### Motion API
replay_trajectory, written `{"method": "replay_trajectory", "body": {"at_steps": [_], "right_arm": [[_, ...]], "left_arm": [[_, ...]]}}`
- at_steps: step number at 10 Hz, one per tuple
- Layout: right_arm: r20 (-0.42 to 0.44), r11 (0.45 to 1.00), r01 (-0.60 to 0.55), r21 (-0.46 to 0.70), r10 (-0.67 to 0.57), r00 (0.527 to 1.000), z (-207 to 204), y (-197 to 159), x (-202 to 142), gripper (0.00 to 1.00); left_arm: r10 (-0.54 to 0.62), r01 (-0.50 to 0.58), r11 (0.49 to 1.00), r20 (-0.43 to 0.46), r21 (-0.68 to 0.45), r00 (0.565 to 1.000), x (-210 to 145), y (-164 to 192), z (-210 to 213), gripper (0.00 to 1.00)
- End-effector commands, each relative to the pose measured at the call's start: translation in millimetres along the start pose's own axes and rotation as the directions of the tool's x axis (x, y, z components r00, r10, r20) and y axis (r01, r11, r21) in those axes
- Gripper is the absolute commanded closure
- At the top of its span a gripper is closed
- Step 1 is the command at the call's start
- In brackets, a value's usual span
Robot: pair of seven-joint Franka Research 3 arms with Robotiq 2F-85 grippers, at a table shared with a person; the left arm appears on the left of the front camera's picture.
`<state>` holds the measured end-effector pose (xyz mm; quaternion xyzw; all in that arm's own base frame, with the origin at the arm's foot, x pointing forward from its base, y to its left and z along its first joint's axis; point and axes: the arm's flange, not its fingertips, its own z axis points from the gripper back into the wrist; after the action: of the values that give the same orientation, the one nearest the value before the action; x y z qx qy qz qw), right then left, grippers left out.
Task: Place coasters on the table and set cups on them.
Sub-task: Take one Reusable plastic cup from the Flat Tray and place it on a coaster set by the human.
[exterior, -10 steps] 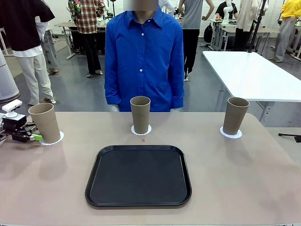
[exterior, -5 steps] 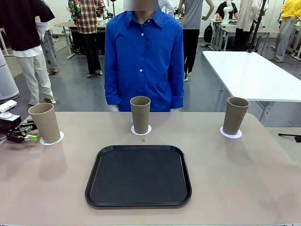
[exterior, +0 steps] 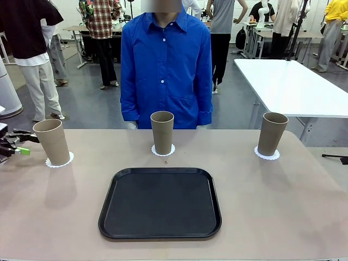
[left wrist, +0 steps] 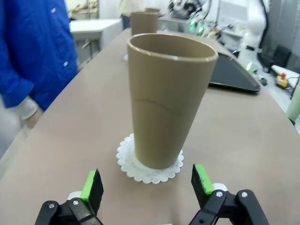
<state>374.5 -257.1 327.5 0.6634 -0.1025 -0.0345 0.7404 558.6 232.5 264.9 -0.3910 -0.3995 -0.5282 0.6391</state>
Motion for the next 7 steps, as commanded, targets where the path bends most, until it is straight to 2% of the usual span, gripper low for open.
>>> {"method": "replay_trajectory", "body": {"at_steps": [1,3,6,7], "right_arm": [[-0.005,1.0,0.007,-0.009,-0.007,1.0,-0.5,-0.3,-0.3,0.0],[-0.005,1.0,0.007,-0.009,-0.007,1.0,-0.5,-0.3,-0.3,0.0],[-0.005,1.0,0.007,-0.009,-0.007,1.0,-0.5,-0.3,-0.3,0.0],[-0.005,1.0,0.007,-0.009,-0.007,1.0,-0.5,-0.3,-0.3,0.0]], "left_arm": [[0.104,-0.089,0.992,-0.189,0.088,0.976,43.0,-35.2,-0.2,0.0],[0.11,-0.065,0.987,-0.327,0.144,0.938,84.4,-56.3,10.0,0.0],[0.144,-0.069,0.982,-0.47,0.174,0.871,161.9,-89.4,15.6,0.0],[0.155,-0.047,0.978,-0.557,0.203,0.816,187.8,-103.5,16.9,0.0]]}}
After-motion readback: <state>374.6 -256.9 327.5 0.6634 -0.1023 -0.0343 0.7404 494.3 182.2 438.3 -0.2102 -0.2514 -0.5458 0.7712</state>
